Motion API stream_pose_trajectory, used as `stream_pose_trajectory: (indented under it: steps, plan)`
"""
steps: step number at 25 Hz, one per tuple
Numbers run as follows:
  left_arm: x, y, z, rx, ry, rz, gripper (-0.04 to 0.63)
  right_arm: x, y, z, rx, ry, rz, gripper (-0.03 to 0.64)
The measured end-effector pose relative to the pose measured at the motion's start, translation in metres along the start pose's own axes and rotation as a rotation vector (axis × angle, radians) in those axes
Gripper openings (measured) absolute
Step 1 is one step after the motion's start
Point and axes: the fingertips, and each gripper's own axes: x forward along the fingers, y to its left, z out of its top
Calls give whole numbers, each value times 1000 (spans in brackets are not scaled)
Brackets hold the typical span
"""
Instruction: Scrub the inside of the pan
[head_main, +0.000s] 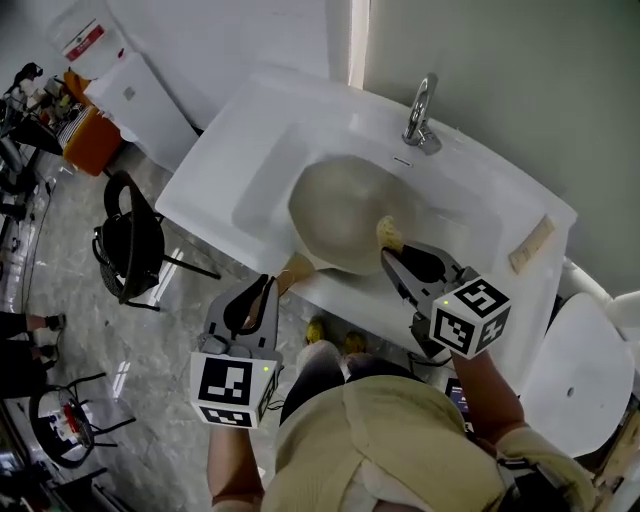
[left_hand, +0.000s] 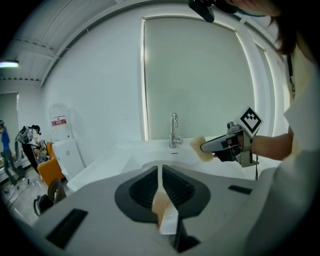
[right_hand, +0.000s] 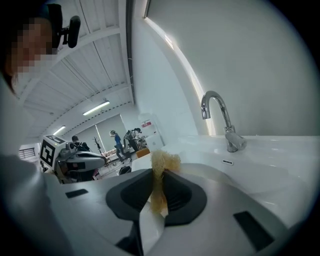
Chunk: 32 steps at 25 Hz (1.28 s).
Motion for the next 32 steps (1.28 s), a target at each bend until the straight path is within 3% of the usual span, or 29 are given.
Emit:
stream_pose_trajectory:
  steps: [8,16,19,25,32]
  plan:
    - [40,21,13,64,26,-149,60,9,-28,14,33,-24,-177,74]
    - [62,40,14,55,75,-308,57,32,-42,26,-144,86,-370,74]
    - [71,47,11,81,97,-329,57,41,-47,25,-190,127,-426,74]
    - [92,48,3,61,136,-358,57,63,-63,20,-268,231,-458,74]
    - [113,53,-8,65,188,-316,57,92,-96,18,-239,276,-434,74]
